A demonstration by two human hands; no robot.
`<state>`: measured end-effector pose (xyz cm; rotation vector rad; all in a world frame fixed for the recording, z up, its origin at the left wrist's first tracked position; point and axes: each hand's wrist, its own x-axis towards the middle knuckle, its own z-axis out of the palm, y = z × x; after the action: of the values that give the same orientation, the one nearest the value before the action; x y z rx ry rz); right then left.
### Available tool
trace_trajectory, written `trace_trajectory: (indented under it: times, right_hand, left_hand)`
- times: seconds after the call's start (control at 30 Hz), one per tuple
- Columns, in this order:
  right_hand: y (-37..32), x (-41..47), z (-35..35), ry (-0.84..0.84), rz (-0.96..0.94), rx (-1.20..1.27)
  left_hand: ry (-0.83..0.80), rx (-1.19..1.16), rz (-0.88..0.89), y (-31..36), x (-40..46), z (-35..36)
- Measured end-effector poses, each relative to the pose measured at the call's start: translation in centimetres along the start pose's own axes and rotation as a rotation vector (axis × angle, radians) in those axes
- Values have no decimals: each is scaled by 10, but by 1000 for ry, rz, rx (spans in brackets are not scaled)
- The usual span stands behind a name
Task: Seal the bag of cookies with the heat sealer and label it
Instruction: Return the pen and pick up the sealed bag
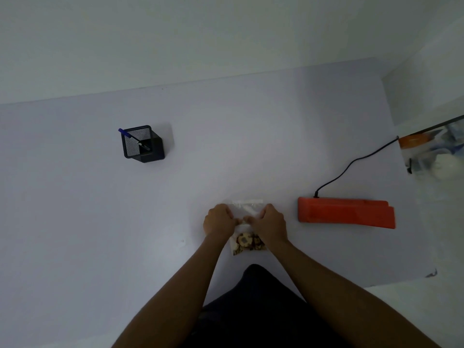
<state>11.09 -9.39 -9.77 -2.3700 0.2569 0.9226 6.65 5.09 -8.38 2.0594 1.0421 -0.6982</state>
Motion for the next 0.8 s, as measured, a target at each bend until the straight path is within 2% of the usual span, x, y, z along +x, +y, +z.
trace_trajectory:
  times: [0.23, 0.4, 0.53, 0.6, 0.73, 0.8]
  right_hand:
    - [4, 1, -6, -27, -47, 57]
    - [13, -2, -16, -67, -102, 75]
    - [30, -19, -29, 6, -137, 29]
    - [45, -30, -31, 24, -104, 2]
    - [60, -40, -16, -62, -47, 74]
    - [49, -38, -9, -81, -58, 123]
  left_hand:
    - [-75, -74, -56, 3, 9, -9]
    - [-42, -133, 14, -4, 1, -6]
    - [-4, -137, 36, -25, -15, -14]
    - [-62, -79, 20, -36, -25, -15]
    - [-233, -89, 34, -36, -44, -11]
    - [-245, -101, 50, -28, -46, -12]
